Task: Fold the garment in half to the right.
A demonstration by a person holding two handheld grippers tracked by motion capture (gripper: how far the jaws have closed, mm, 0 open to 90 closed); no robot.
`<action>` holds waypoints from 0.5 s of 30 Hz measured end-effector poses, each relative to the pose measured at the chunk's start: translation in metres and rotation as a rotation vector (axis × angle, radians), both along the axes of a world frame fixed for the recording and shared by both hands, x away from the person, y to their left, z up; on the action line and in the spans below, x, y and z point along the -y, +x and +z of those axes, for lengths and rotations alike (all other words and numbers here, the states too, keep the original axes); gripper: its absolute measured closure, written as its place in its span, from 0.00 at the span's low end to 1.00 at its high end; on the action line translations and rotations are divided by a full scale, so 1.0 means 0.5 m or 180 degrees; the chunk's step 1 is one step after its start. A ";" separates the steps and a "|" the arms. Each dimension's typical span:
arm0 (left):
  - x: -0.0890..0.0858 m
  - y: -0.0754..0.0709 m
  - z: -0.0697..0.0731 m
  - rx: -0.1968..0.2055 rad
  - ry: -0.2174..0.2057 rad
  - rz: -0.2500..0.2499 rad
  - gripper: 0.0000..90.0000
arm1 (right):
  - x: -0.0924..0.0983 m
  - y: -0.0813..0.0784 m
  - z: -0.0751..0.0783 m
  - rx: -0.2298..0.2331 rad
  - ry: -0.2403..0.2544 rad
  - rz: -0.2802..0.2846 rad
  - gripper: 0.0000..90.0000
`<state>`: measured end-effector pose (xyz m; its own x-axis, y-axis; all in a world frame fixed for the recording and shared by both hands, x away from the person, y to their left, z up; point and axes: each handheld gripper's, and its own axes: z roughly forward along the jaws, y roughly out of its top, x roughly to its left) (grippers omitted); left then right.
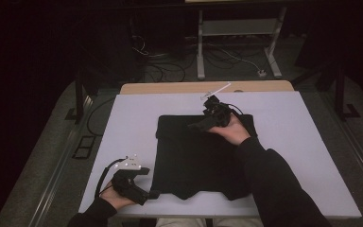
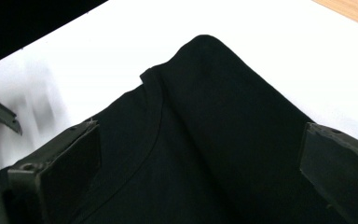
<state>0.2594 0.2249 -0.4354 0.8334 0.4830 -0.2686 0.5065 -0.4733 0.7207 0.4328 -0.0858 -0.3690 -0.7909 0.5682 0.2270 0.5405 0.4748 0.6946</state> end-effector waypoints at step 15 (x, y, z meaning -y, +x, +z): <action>0.015 -0.006 -0.014 -0.0053 0.0208 -0.0221 0.00 | -0.036 0.032 -0.010 -0.0025 -0.0020 -0.0036 0.00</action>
